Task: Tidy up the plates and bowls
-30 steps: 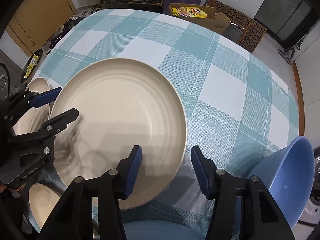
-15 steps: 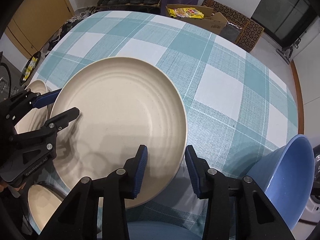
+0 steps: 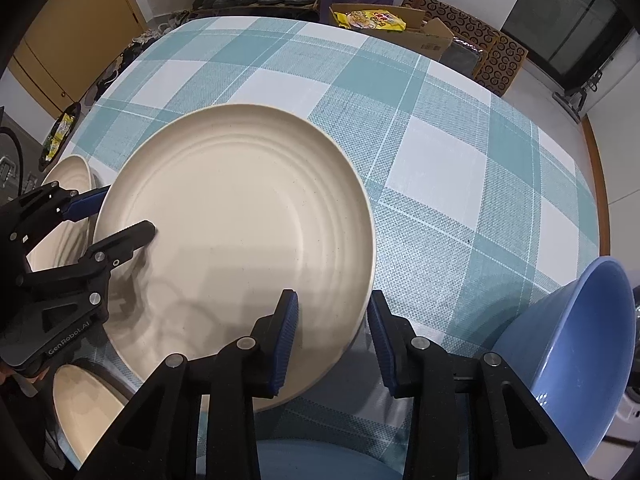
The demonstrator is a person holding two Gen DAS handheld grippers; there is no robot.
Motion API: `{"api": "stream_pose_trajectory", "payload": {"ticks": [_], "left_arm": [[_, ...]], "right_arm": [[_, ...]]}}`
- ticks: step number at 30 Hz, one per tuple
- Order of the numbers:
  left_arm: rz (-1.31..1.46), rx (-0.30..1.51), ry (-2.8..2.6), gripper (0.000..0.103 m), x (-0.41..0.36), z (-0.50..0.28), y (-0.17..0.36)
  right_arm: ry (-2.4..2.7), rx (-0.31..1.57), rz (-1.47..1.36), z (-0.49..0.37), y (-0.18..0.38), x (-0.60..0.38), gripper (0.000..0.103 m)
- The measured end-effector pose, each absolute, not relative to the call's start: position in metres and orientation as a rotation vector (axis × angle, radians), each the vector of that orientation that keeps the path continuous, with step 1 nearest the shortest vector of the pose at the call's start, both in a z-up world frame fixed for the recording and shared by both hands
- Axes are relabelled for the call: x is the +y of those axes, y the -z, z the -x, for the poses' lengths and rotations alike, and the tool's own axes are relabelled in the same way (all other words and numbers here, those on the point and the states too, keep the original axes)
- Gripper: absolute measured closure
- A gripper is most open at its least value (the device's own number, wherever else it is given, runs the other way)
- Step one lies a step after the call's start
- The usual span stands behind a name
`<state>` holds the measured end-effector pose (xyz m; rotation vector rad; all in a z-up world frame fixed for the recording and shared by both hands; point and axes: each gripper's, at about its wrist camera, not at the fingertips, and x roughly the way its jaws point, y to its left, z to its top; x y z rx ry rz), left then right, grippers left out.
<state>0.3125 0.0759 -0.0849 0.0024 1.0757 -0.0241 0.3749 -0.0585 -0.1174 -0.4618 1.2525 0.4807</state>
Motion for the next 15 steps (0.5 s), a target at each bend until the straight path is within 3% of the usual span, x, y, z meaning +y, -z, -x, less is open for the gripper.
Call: {"api": "stream_pose_trajectory", "payload": {"ticks": [7, 15], "left_arm": [[0.013, 1.053, 0.013, 0.065, 0.079, -0.309, 0.079], [0.034, 1.010, 0.000, 0.065, 0.084, -0.302, 0.067]], "right_arm": [[-0.469, 1.225, 0.455, -0.372, 0.114, -0.062, 0.079], [-0.471, 1.173, 0.428, -0.365, 0.098, -0.065, 0.081]]}}
